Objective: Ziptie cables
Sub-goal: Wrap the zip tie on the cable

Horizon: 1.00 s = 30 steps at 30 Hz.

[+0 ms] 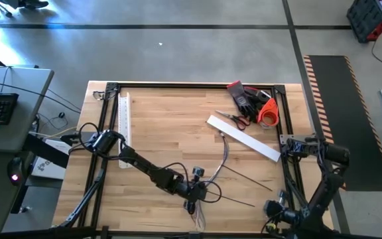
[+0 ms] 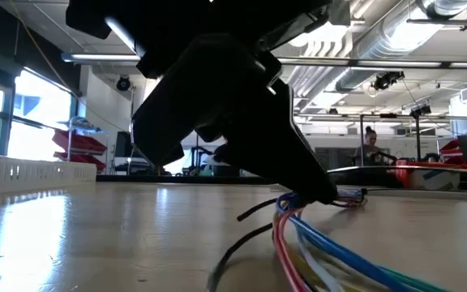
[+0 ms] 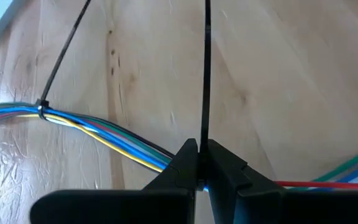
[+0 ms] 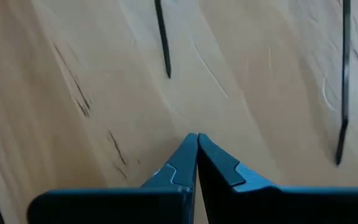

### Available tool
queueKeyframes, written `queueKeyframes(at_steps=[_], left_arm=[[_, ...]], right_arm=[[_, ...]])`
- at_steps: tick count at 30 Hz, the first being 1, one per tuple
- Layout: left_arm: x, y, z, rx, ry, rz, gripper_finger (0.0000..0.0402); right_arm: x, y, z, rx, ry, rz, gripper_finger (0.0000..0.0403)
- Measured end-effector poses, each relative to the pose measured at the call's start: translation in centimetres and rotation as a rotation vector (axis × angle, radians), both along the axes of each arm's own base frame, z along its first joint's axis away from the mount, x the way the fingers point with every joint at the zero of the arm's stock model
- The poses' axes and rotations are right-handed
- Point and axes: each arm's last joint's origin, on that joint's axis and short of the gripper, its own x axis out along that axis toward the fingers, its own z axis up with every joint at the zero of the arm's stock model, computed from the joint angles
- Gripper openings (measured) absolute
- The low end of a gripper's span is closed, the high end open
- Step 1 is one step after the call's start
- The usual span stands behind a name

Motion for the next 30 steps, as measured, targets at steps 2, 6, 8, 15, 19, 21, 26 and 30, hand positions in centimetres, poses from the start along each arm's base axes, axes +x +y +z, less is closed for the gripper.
queueKeyframes(at_steps=[2, 6, 8, 15, 19, 21, 26, 30], left_arm=[[0.1, 0.0, 0.0, -0.006, -0.005, 0.001, 0.0000], [0.2, 0.0, 0.2, -0.016, -0.020, -0.003, 0.0000], [0.2, -0.1, 0.2, -0.025, -0.024, -0.010, 0.0000], [0.2, -0.2, 0.2, -0.037, -0.021, -0.017, 0.0000], [0.2, -0.2, 0.2, -0.048, -0.019, -0.012, 0.0000], [0.2, -0.2, 0.2, -0.049, -0.018, -0.013, 0.0000], [0.2, -0.2, 0.2, -0.049, -0.019, -0.012, 0.0000], [0.2, -0.2, 0.2, -0.051, -0.023, -0.012, 0.0000]], right_arm=[[0.1, 0.1, 0.4, -0.010, -0.007, -0.029, 0.0000], [1.7, 0.1, 1.3, -0.066, -0.177, 0.005, 0.0001], [3.4, 0.2, 1.5, -0.105, -0.323, 0.069, 0.0008], [11.2, -0.9, 1.2, -0.248, -0.517, 0.249, 0.0090], [15.5, -3.5, 0.7, -0.283, -0.498, 0.270, 0.0136], [17.0, -4.5, 0.4, -0.239, -0.458, 0.305, 0.0146], [18.9, -6.2, -0.1, -0.174, -0.422, 0.361, 0.0134], [18.9, -6.4, -0.2, -0.209, -0.418, 0.363, 0.0086]])
